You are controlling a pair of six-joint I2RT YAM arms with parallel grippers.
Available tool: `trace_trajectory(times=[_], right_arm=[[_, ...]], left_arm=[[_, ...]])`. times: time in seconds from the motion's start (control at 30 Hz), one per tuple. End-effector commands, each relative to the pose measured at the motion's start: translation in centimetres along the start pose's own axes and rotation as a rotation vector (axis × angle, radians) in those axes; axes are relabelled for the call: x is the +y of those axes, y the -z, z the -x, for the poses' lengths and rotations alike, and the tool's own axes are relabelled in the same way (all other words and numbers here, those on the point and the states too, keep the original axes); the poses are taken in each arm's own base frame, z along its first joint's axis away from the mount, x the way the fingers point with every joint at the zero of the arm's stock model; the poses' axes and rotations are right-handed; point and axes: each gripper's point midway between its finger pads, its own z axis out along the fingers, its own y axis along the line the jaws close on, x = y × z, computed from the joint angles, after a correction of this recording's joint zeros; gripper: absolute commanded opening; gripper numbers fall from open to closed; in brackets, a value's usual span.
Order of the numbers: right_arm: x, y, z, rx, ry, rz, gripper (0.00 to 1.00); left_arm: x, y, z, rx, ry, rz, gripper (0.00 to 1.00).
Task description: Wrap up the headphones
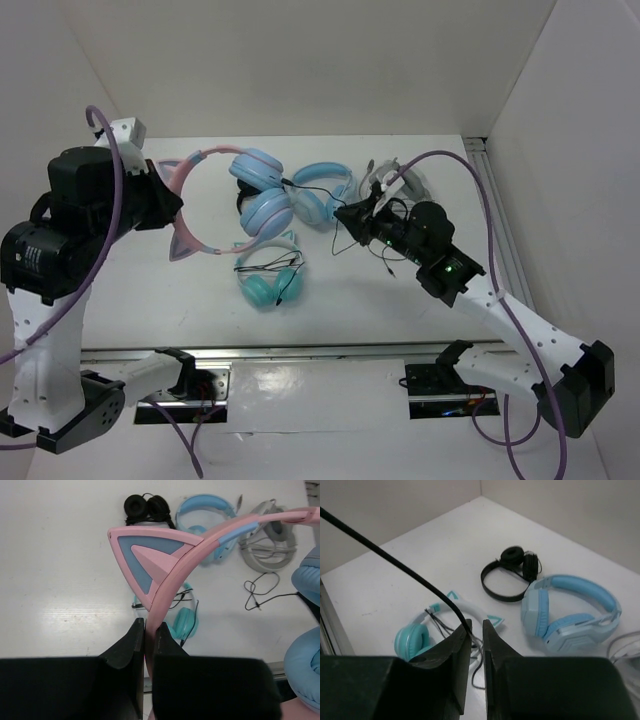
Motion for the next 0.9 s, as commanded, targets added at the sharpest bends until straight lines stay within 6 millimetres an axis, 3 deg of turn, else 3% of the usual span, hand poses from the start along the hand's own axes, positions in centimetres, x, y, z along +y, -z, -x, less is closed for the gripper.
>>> trace_trajectory(times=[0.0, 0.07, 0.17, 0.23, 0.37, 0.53, 0.63, 0.67, 0.77, 0.8, 0.83, 0.87], right_arm=[[0.4, 0.6, 0.6, -0.078, -0.021, 0.005, 0.25], [0.7, 0.8, 0.2, -0.083, -0.028, 0.024, 0.30], [1.0, 1.0, 0.0, -0.092, -0.035, 0.035, 0.26], [1.0, 1.2, 0.1, -0.104, -0.033, 0.036, 0.17], [1.1, 1.1, 0.3, -0.123, -0.038, 0.038, 0.17], [0.3, 1.8, -1.0, -0.128, -0.050, -0.007, 0.13], [0.0, 1.9, -2.6, -0.101, -0.079, -0.040, 0.00], [-0.3, 1.8, -2.3, -0.111, -0.079, -0.052, 0.00], [0.0, 2.0, -3.1, -0.097, -0.119, -0.072, 0.00], [1.1, 2.1, -3.2, -0.089, -0.138, -0.064, 0.00], [-0.2, 2.2, -2.6, -0.100, -0.146, -0.180, 0.00], [-0.2, 2.4, -3.6, -0.044, -0.154, -0.235, 0.00]], left_arm=[[-3.7, 3.7, 4.7, -0.211, 0.092, -0.212, 0.00], [-5.7, 4.3, 4.1, -0.192, 0.085, -0.331, 0.00], [-6.8, 5.2, 4.2, -0.192, 0.083, -0.402, 0.00], [-7.0, 5.3, 4.1, -0.186, 0.091, -0.413, 0.00], [-7.3, 5.9, 4.2, -0.196, 0.109, -0.434, 0.00], [-7.5, 6.6, 4.7, -0.208, 0.142, -0.447, 0.00], [-6.8, 6.7, 5.1, -0.229, 0.194, -0.406, 0.00], [-6.8, 6.7, 5.5, -0.244, 0.210, -0.399, 0.00], [-6.3, 6.4, 6.1, -0.290, 0.272, -0.382, 0.00], [-6.1, 4.8, 5.2, -0.262, 0.287, -0.358, 0.00], [-5.4, 4.1, 5.2, -0.273, 0.307, -0.323, 0.00], [-5.0, 3.1, 4.9, -0.268, 0.323, -0.291, 0.00]])
